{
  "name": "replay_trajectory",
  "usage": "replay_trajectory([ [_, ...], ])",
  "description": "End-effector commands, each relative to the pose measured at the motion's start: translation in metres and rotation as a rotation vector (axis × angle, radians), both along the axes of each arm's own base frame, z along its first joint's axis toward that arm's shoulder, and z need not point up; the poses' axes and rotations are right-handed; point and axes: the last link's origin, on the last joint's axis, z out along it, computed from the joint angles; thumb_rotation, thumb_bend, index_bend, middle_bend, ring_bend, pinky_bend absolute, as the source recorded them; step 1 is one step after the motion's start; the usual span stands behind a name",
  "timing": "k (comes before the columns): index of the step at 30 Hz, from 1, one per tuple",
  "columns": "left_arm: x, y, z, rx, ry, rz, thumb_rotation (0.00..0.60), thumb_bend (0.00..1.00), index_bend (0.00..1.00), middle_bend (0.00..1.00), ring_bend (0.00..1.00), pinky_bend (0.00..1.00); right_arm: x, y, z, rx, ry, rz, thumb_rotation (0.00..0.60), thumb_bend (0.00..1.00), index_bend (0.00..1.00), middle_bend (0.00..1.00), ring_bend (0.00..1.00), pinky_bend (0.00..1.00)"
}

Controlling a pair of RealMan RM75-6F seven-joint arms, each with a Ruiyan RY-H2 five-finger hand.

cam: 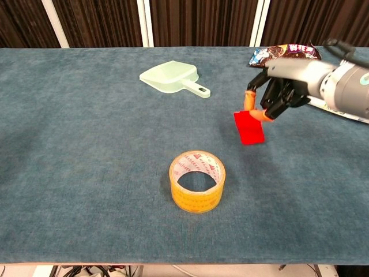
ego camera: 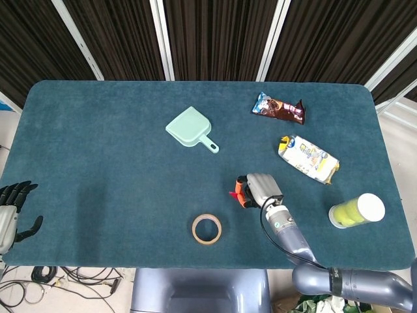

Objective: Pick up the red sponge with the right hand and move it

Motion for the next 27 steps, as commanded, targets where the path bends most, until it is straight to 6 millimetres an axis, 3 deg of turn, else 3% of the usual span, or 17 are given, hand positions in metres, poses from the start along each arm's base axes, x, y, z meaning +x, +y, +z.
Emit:
replay_trajectory([
  [1, 0.0, 0.0, 0.0, -0.001, -0.001, 0.001, 0.6, 0.35, 0.16, 0.12, 0.08, 0.11, 0.007, -0.004, 0.019, -0.039, -0.046, 0.005, 0.6, 0.4, 0.62, 0.94, 1.0, 1.0],
  [13, -0.001, 0.001, 0.0, 0.001, -0.005, 0.007, 0.6, 0.35, 0.17, 0.12, 0.08, 0.11, 0.03, -0.032, 0.087, -0.078, -0.173, 0.006, 0.6, 0.4, 0.62, 0.95, 1.0, 1.0],
  [19, -0.001, 0.001, 0.0, 0.002, -0.002, 0.01, 0.6, 0.35, 0.16, 0.12, 0.08, 0.11, 0.06, -0.034, 0.107, -0.01, -0.27, 0.031, 0.6, 0.4, 0.62, 0.96, 1.0, 1.0],
  [27, -0.002, 0.003, -0.001, 0.002, 0.0, 0.02, 0.6, 0.35, 0.16, 0.12, 0.08, 0.11, 0.086, -0.028, 0.117, 0.101, -0.478, 0.008, 0.6, 0.41, 0.63, 0.96, 1.0, 1.0],
])
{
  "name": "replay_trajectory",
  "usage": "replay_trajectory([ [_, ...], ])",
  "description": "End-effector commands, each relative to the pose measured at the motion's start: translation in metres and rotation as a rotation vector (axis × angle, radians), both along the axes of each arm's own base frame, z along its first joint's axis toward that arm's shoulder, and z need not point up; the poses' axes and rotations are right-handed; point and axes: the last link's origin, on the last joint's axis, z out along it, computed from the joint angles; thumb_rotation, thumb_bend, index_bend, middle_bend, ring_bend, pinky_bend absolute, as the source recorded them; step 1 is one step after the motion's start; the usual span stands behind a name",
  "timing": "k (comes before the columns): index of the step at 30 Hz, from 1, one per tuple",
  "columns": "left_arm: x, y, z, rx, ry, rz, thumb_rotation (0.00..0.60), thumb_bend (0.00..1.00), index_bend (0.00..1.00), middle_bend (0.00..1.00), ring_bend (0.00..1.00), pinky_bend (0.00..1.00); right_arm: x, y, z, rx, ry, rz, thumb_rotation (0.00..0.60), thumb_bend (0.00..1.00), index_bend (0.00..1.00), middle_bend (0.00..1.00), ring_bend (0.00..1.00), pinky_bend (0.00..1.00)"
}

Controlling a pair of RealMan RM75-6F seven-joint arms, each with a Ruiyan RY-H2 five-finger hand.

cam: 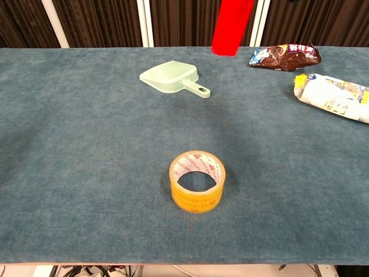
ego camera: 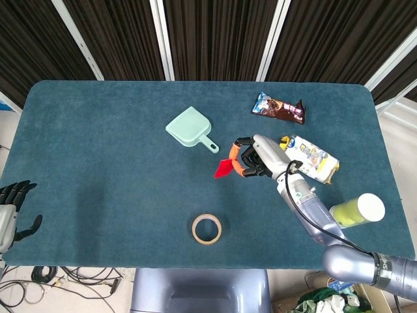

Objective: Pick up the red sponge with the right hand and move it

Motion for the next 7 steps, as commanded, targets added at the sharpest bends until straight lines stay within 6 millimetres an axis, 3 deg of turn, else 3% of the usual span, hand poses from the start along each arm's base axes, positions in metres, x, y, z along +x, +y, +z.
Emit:
replay_trajectory([
  [1, 0.0, 0.0, 0.0, 0.001, 0.001, 0.003, 0.6, 0.35, 0.16, 0.12, 0.08, 0.11, 0.014, 0.006, 0.005, 0.069, -0.086, 0.019, 0.6, 0.41, 0.63, 0.96, 1.0, 1.0],
  [7, 0.0, 0.0, 0.0, 0.003, -0.003, 0.006, 0.6, 0.35, 0.16, 0.12, 0.08, 0.11, 0.026, 0.019, -0.002, 0.107, -0.12, 0.081, 0.6, 0.4, 0.63, 0.96, 1.0, 1.0],
])
